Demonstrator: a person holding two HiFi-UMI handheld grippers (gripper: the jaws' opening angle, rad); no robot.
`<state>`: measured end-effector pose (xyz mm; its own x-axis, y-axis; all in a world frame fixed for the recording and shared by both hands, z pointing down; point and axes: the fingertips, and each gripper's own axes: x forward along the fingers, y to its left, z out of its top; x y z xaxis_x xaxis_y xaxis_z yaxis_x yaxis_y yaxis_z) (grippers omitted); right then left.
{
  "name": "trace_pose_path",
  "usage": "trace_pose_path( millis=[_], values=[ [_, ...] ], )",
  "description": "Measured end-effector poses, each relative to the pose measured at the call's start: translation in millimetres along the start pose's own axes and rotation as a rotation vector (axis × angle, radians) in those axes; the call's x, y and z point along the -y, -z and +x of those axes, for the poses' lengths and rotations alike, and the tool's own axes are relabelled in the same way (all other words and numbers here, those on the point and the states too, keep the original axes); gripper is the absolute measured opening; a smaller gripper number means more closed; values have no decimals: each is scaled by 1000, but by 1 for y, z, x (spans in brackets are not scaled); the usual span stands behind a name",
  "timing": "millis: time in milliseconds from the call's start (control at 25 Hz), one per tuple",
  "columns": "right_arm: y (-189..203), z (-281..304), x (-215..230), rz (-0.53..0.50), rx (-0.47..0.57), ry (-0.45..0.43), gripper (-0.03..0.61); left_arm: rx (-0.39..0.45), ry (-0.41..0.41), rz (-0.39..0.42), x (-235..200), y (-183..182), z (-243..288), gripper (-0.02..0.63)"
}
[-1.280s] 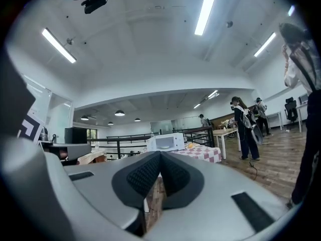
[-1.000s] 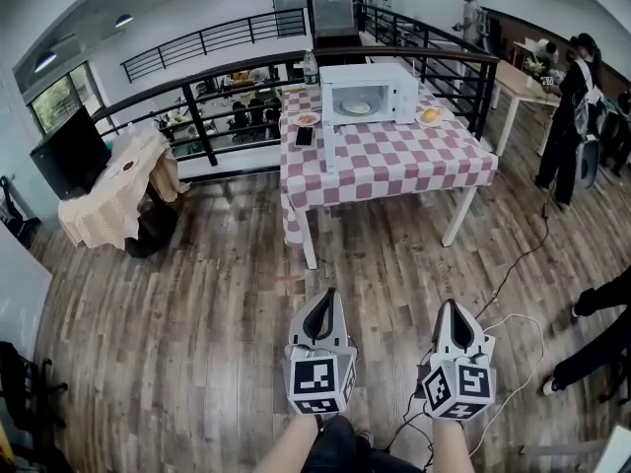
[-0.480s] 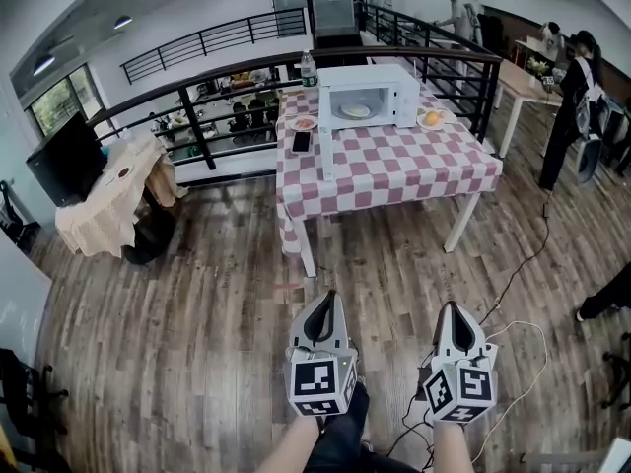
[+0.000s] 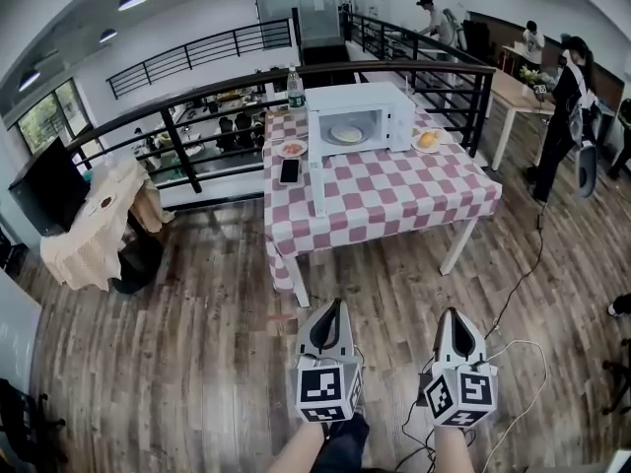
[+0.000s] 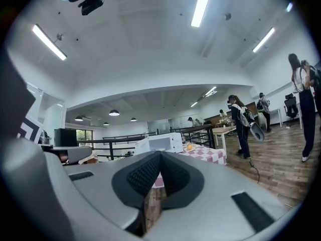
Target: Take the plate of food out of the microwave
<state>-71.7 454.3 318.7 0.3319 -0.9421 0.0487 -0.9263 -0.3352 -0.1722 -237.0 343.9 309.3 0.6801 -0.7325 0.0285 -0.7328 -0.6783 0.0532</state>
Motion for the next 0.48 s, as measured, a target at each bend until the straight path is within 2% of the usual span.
trace_pose_path(
  millis=[480],
  values=[
    [-12, 114, -18, -16, 20, 1, -8, 16, 27, -3, -50, -12, 102, 5]
  ],
)
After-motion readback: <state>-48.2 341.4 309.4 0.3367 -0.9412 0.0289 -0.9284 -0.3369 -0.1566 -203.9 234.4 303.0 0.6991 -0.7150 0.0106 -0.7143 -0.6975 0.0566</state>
